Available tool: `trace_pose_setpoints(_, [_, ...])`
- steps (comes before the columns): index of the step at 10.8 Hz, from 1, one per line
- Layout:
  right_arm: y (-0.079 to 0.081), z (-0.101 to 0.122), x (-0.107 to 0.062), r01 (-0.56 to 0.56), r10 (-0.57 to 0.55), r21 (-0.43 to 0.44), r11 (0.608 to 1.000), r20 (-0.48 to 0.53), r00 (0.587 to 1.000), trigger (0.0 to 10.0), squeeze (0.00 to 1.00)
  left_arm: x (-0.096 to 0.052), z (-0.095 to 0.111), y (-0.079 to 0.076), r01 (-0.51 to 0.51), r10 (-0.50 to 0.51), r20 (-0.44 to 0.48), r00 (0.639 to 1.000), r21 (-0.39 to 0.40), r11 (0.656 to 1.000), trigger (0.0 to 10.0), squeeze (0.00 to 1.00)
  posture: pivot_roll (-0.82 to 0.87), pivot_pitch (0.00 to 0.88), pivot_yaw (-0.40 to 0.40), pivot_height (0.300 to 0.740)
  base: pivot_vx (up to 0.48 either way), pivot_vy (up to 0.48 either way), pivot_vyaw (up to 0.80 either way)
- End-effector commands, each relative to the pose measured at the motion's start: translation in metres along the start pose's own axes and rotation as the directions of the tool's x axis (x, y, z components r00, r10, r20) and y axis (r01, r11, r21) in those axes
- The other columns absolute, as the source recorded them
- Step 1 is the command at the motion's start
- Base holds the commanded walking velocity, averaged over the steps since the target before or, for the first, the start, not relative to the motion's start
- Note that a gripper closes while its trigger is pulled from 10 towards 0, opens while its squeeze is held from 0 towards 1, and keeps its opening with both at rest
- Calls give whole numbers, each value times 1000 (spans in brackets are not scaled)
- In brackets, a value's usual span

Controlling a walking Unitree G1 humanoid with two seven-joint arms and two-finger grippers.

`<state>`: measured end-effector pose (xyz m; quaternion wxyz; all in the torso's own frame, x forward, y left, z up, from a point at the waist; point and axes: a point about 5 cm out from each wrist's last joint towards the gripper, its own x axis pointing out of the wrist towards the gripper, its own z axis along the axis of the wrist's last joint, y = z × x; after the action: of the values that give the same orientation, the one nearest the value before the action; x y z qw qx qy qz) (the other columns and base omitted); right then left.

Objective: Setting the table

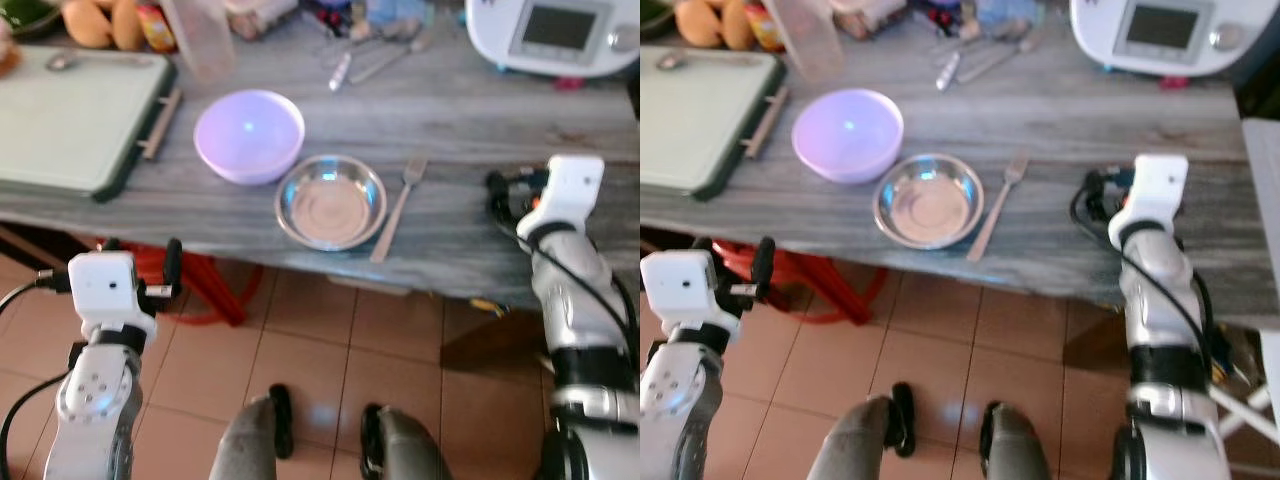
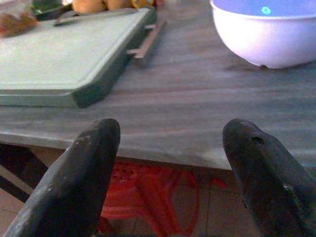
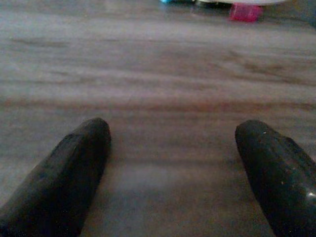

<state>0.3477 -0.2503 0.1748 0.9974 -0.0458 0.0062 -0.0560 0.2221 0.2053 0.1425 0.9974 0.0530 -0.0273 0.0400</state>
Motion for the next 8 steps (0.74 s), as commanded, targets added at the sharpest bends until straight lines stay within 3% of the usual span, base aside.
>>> trace_pose_setpoints(1, [9,-13,3,-64,64,5,998,-86,994,10000,0,-4,-1,0,13,-13,-18,1000,1,1000,10000,0,57,353,53,740,0,0,0])
trace_pose_setpoints(5, [49,-7,11,-308,308,18,951,-105,946,10000,0,-5,-3,-4,17,-17,-39,999,-14,1000,10000,0,47,354,39,740,0,0,0])
trace_pose_setpoints(8, [64,-4,12,-402,400,5,916,-100,911,10000,0,-5,-4,-7,19,-20,-42,999,-23,1000,10000,0,41,345,34,740,0,0,0])
